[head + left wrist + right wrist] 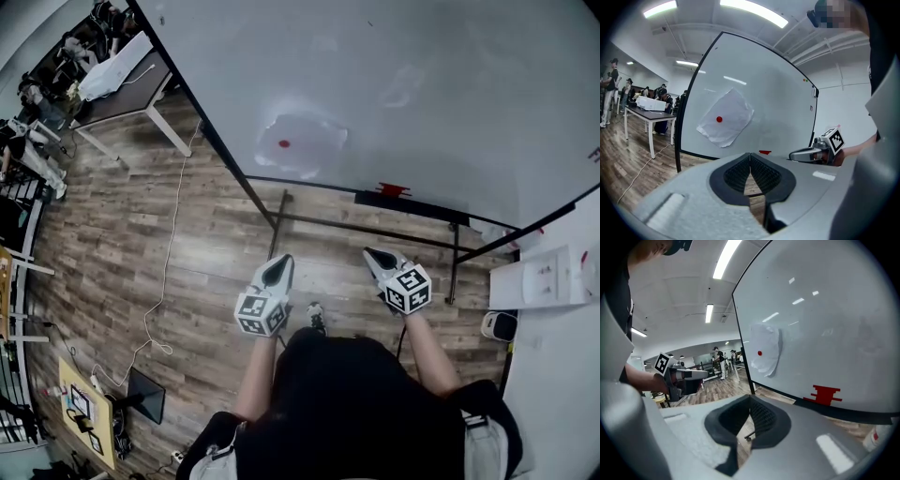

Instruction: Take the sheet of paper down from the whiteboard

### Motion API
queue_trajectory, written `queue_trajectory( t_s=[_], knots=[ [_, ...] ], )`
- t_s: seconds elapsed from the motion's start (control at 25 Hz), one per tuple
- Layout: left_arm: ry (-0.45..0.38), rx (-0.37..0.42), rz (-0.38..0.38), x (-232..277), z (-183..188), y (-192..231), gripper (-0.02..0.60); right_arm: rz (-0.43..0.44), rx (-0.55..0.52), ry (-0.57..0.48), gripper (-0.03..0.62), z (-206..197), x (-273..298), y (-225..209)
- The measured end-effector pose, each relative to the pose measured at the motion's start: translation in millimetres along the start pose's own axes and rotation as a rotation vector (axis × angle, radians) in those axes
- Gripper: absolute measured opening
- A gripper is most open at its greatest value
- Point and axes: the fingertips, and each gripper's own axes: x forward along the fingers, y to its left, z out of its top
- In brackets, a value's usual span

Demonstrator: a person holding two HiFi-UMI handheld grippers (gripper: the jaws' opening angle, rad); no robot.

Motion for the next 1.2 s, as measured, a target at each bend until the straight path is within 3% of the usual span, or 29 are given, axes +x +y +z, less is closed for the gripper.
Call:
queue_trajectory(
  t_s=[0.8, 1.2],
  knots=[
    [0.024, 0.005, -0.067, 20.6, 10.3, 80.3, 0.014, -0.054, 0.026, -0.009, 0.005, 16.0, 75.5, 9.0],
    [0.022, -0.001, -0.061, 23.6, 12.5, 100.1, 0.014, -0.053, 0.031, 0.000, 0.005, 16.9, 91.1, 11.3]
  ],
)
